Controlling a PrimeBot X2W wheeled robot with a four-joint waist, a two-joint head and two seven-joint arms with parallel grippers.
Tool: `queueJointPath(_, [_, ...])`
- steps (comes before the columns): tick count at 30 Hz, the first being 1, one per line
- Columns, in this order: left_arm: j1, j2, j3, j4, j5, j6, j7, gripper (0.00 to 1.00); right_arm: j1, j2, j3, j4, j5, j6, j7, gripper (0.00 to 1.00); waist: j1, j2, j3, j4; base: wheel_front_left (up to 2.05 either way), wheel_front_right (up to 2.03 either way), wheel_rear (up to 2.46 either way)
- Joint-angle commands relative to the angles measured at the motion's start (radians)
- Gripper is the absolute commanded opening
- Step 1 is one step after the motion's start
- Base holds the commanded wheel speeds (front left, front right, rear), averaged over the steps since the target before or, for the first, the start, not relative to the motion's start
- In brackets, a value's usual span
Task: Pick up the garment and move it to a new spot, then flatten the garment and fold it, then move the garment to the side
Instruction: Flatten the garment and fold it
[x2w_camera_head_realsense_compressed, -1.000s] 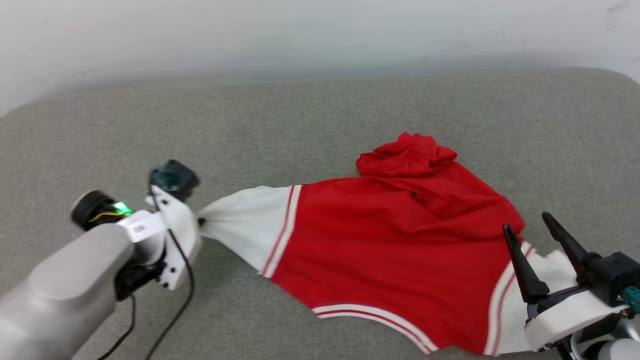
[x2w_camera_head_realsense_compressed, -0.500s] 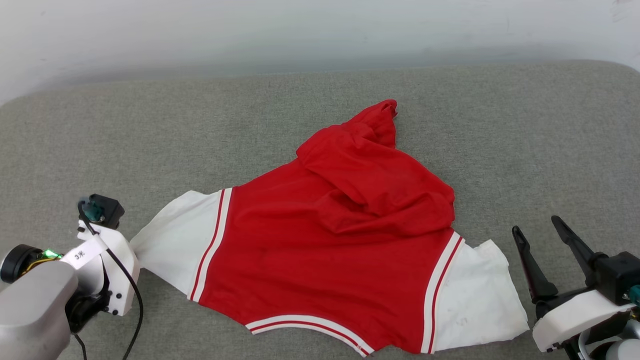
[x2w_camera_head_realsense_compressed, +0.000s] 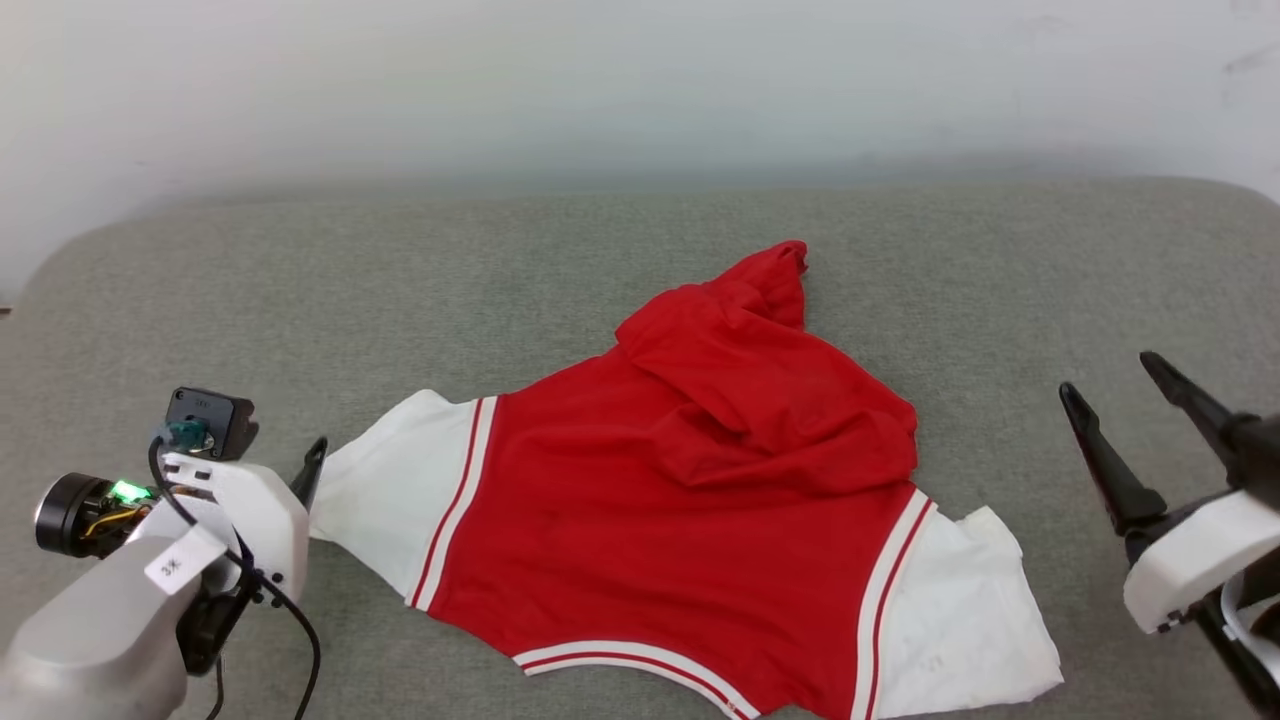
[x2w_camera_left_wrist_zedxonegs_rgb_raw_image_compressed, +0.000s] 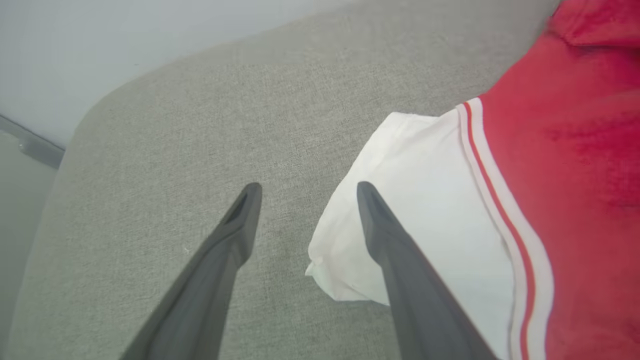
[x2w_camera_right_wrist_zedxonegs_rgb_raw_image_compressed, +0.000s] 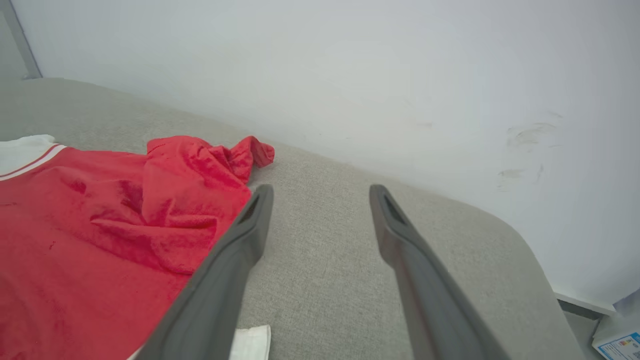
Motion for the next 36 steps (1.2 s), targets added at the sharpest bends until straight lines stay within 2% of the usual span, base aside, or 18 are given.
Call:
queueJointPath(1, [0.026, -0.006, 0.013, -0.016, 0.007, 0.026, -0.053, 1.00, -0.033, -0.035, 0.025, -0.014, 0.024, -0.001, 0.039, 1.00, 0.0001, 0.0000, -0.013, 0.017, 0.00, 0.00, 0.00])
queueJointPath(6, [0.065, -0.007, 0.051, -0.088, 0.028, 0.107, -0.145, 1.00, -0.107, -0.143, 0.133, -0.044, 0.110, -0.001, 0.209, 1.00, 0.0001, 0.0000, -0.024, 0.048, 0.00, 0.00, 0.00])
queueJointPath(10, [0.105, -0.009, 0.098, -0.183, 0.071, 0.193, -0.165, 1.00, -0.163, -0.219, 0.234, -0.046, 0.218, -0.001, 0.374, 1.00, 0.0001, 0.0000, -0.025, 0.074, 0.00, 0.00, 0.00])
queueJointPath(13, [0.146, -0.011, 0.172, -0.296, 0.142, 0.261, -0.167, 1.00, -0.199, -0.262, 0.307, -0.033, 0.297, -0.001, 0.491, 1.00, 0.0001, 0.0000, -0.019, 0.097, 0.00, 0.00, 0.00])
queueJointPath(17, [0.229, -0.025, 0.271, -0.436, 0.251, 0.337, -0.167, 1.00, -0.245, -0.281, 0.367, 0.014, 0.376, -0.001, 0.601, 1.00, 0.0001, 0.0000, -0.004, 0.128, 0.00, 0.00, 0.00])
queueJointPath(21, [0.318, -0.062, 0.367, -0.547, 0.348, 0.381, -0.167, 1.00, -0.293, -0.267, 0.405, 0.091, 0.409, -0.001, 0.655, 1.00, 0.0001, 0.0000, 0.022, 0.160, 0.00, 0.00, 0.00])
queueJointPath(25, [0.386, -0.117, 0.435, -0.624, 0.426, 0.387, -0.166, 1.00, -0.342, -0.247, 0.428, 0.189, 0.417, -0.001, 0.673, 1.00, 0.0001, 0.0000, 0.057, 0.190, 0.00, 0.00, 0.00])
queueJointPath(32, [0.447, -0.222, 0.528, -0.658, 0.526, 0.338, -0.166, 1.00, -0.412, -0.207, 0.495, 0.358, 0.436, -0.001, 0.614, 1.00, 0.0001, 0.0000, 0.121, 0.230, 0.00, 0.00, 0.00])
queueJointPath(36, [0.461, -0.259, 0.571, -0.666, 0.563, 0.316, -0.166, 1.00, -0.426, -0.188, 0.548, 0.414, 0.444, -0.001, 0.593, 1.00, 0.0001, 0.0000, 0.140, 0.237, 0.00, 0.00, 0.00])
